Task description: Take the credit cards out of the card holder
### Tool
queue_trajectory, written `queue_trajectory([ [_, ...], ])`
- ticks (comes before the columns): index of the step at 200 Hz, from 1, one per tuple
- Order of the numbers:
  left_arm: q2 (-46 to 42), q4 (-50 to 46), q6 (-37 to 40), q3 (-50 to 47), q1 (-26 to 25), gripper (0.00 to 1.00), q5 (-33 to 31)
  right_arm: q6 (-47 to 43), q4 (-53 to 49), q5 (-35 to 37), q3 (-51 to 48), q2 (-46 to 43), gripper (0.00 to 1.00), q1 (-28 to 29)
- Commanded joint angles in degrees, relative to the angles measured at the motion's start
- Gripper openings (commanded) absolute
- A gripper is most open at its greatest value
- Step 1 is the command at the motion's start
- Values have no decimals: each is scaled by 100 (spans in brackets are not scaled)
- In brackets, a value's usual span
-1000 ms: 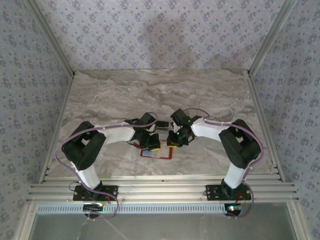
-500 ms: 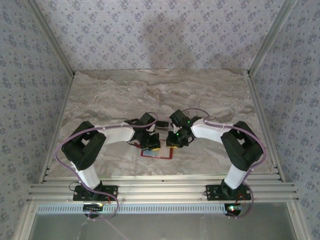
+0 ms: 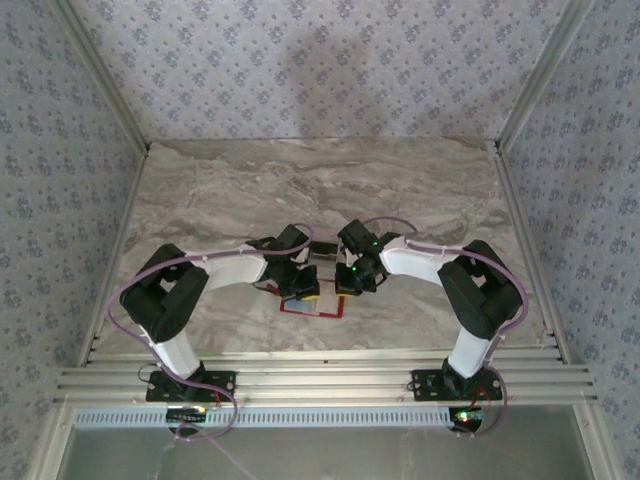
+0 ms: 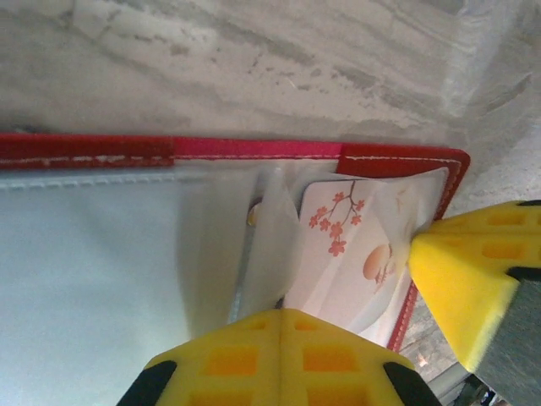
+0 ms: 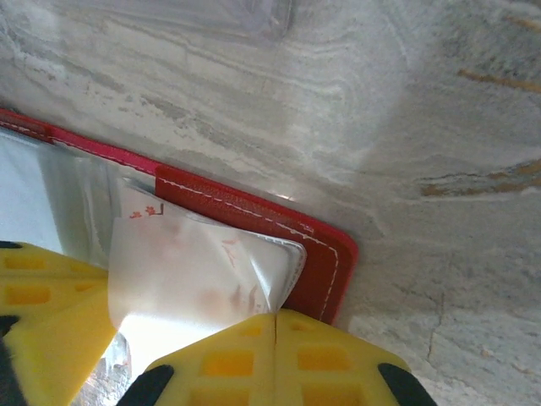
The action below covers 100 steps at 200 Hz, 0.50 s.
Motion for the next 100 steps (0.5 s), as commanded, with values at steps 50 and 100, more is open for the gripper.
queue_trajectory([
  [50,-444,152,3,-203,161,4,129,-73,-226,191,33,192,1,-8],
  [100,-101,736,-152,-373,174,13,682,-67,-232,188,24,190,2,-13],
])
